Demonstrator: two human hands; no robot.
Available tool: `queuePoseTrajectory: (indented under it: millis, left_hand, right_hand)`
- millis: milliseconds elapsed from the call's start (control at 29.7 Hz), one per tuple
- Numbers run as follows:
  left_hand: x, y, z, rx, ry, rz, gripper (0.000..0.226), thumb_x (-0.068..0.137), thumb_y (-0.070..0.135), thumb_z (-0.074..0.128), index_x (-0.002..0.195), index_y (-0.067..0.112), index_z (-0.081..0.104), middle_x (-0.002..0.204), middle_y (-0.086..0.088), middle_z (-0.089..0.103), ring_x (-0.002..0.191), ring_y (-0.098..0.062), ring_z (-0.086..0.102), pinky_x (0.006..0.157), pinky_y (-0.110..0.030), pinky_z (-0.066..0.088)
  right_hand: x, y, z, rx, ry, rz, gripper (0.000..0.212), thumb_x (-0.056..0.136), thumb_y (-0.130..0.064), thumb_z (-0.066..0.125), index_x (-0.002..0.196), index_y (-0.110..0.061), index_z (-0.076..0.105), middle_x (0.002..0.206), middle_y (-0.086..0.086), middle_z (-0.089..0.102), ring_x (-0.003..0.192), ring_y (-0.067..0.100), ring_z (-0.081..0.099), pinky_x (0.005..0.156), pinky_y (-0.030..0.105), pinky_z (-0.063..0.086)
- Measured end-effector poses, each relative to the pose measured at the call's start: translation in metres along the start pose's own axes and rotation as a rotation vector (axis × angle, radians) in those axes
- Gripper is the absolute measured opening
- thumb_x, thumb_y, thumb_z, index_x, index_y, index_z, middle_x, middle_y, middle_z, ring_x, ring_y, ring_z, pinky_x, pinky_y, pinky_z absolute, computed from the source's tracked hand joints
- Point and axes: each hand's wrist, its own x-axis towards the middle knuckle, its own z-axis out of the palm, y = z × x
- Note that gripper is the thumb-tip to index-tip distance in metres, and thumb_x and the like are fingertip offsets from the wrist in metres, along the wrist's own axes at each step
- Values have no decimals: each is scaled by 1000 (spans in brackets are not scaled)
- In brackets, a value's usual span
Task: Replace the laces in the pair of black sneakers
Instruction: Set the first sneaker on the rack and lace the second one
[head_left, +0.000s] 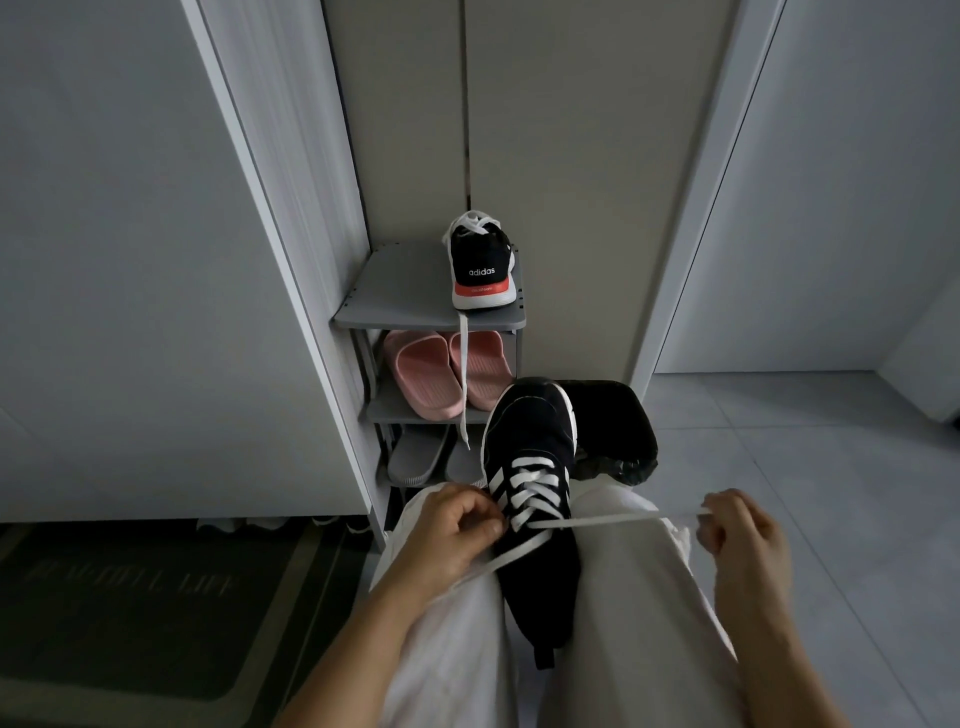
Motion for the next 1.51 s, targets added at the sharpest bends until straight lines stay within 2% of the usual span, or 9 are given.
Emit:
queuePoseTrajectory:
  millis: [101, 235, 370, 571, 740, 908, 1076, 1311, 1513]
  left_hand:
    - [-6, 0, 6, -76, 50, 11, 16, 81, 18, 70, 70, 8, 61, 72, 3, 56, 64, -1, 51, 63, -13, 41]
    - [-11, -7, 13, 125, 64, 105, 32, 57, 58, 70, 64, 31, 54, 69, 16, 58, 66, -6, 52, 68, -29, 44]
    - [-12, -8, 9, 205, 32, 94, 37, 55, 64, 62, 61, 28, 58, 69, 12, 56, 74, -5, 52, 72, -28, 43]
    - [-23, 5, -3, -215, -58, -58, 18, 79, 14, 71, 63, 16, 62, 76, 5, 56, 74, -4, 53, 72, -11, 41]
    - [-28, 15, -9, -351, -41, -115, 15, 84, 6, 62, 70, 10, 62, 63, 8, 58, 64, 2, 53, 65, -8, 42]
    - [-23, 7, -15, 51, 60, -117, 20, 83, 16, 68, 68, 22, 56, 54, 10, 53, 49, -1, 49, 54, -19, 41]
    - [-24, 27, 4, 359, 64, 321, 38, 72, 41, 68, 108, 32, 59, 95, 18, 48, 86, 4, 44, 79, -11, 36]
    - [0, 26, 23, 625, 292, 574, 7, 77, 27, 51, 78, 22, 56, 71, 11, 59, 67, -6, 51, 68, -21, 32]
    - [7, 21, 5, 130, 199, -25, 12, 83, 22, 66, 87, 24, 55, 69, 8, 59, 66, -12, 57, 63, -26, 43]
  right_hand:
    - [5, 9, -3, -377, -18, -34, 26, 89, -8, 54, 63, -10, 51, 56, -5, 48, 51, 11, 43, 52, 27, 29]
    - [-7, 13, 11, -758, -221, -348, 10, 86, -21, 64, 96, -20, 64, 104, -9, 50, 68, 12, 53, 67, 27, 39]
    - [-18, 7, 30, -913, -467, -460, 11, 86, -31, 63, 82, -22, 68, 76, -16, 53, 66, 4, 49, 60, 13, 36]
    - [-20, 3, 26, -772, -537, -292, 25, 83, -33, 66, 61, -24, 56, 54, -10, 49, 52, 5, 41, 56, 21, 37]
    - [-21, 2, 25, -692, -594, -223, 17, 82, -42, 63, 71, -29, 60, 55, -8, 53, 52, 3, 42, 56, 26, 39]
    - [-23, -8, 26, -605, -592, -153, 14, 82, -33, 65, 68, -33, 64, 58, -11, 59, 55, 2, 49, 59, 23, 41]
    - [-41, -31, 42, -474, -749, -133, 12, 85, -21, 65, 74, -24, 70, 70, -6, 69, 68, 4, 62, 69, 20, 49]
    - [-19, -41, 19, -738, -684, -103, 14, 84, -25, 66, 71, -21, 69, 55, -13, 61, 55, 2, 49, 58, 15, 37]
    - [-7, -42, -13, -753, -571, 21, 14, 83, -24, 67, 70, -19, 70, 60, -5, 65, 61, 12, 54, 58, 22, 38]
